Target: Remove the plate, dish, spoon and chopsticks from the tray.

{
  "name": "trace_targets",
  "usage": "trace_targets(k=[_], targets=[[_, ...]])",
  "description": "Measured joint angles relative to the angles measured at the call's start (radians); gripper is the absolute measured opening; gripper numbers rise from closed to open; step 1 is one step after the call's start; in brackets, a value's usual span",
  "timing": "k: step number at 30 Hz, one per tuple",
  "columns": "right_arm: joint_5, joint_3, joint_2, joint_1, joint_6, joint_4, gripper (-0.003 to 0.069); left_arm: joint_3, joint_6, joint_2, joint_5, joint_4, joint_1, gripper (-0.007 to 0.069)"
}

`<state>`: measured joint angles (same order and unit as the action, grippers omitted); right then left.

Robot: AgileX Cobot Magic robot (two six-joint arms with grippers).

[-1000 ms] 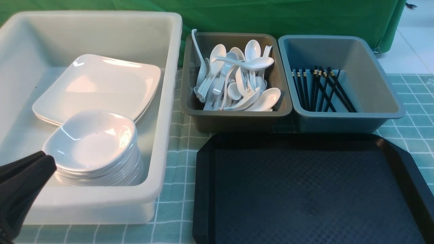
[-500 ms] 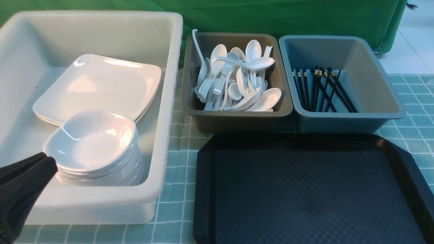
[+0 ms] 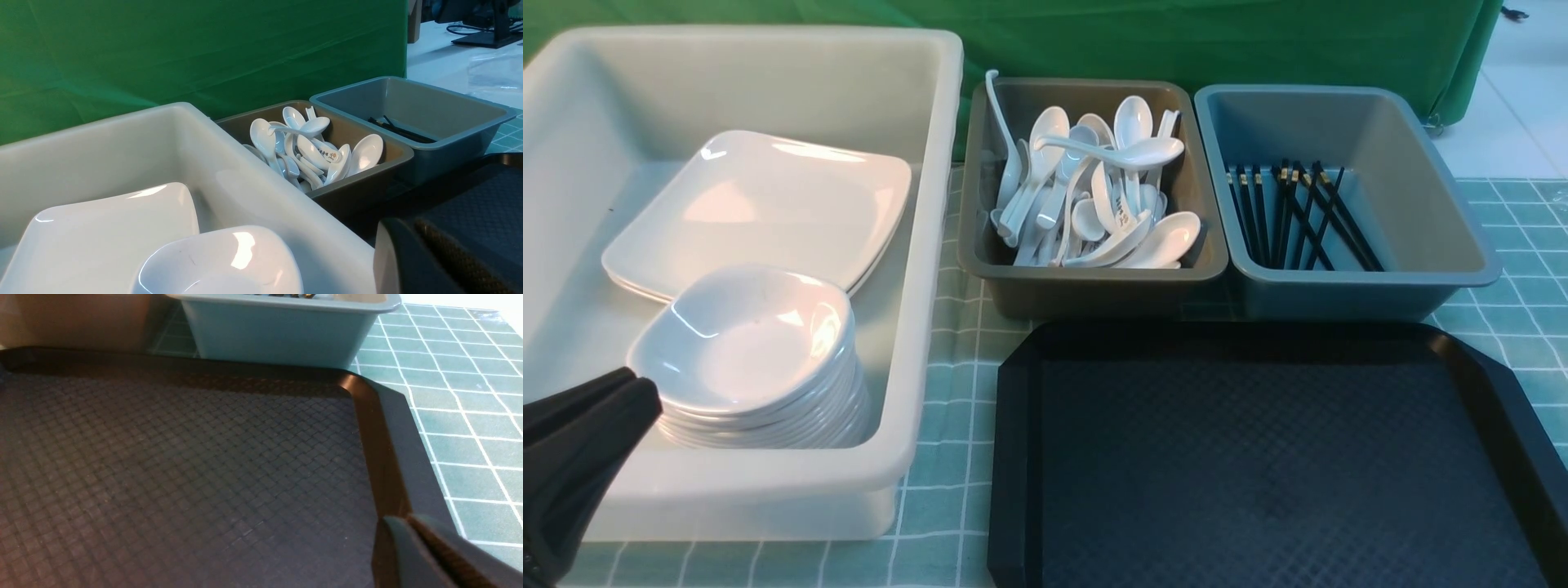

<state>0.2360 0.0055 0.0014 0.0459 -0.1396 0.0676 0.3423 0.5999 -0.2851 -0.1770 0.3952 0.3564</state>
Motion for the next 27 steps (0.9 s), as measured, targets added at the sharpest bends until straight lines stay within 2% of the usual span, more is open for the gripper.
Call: trace_targets(k=[7, 10, 13, 16, 19, 27], targets=[[0.0, 0.0, 0.0, 0.0, 0.0, 0.0, 0.0077, 0.0, 0.0, 0.0, 0.0, -0.022, 0.012, 0.0017], [0.0, 0.0, 0.0, 0.0, 0.001, 0.0, 0.0086, 0.0, -0.009, 0.0, 0.009, -0.074, 0.012, 0.0017], [0.0, 0.0, 0.0, 0.0, 0.001, 0.0, 0.0087, 0.0, -0.081, 0.005, 0.034, -0.152, -0.003, 0.0015], [0.0, 0.0, 0.0, 0.0, 0.001, 0.0, 0.0087, 0.0, -0.227, 0.035, 0.035, -0.263, -0.085, 0.0011], [0.0, 0.0, 0.0, 0.0, 0.001, 0.0, 0.0089, -0.008, -0.329, 0.081, 0.002, -0.304, -0.182, 0.0011], [0.0, 0.0, 0.0, 0.0, 0.001, 0.0, 0.009, -0.206, -0.395, 0.252, -0.021, -0.322, -0.44, 0.0011]])
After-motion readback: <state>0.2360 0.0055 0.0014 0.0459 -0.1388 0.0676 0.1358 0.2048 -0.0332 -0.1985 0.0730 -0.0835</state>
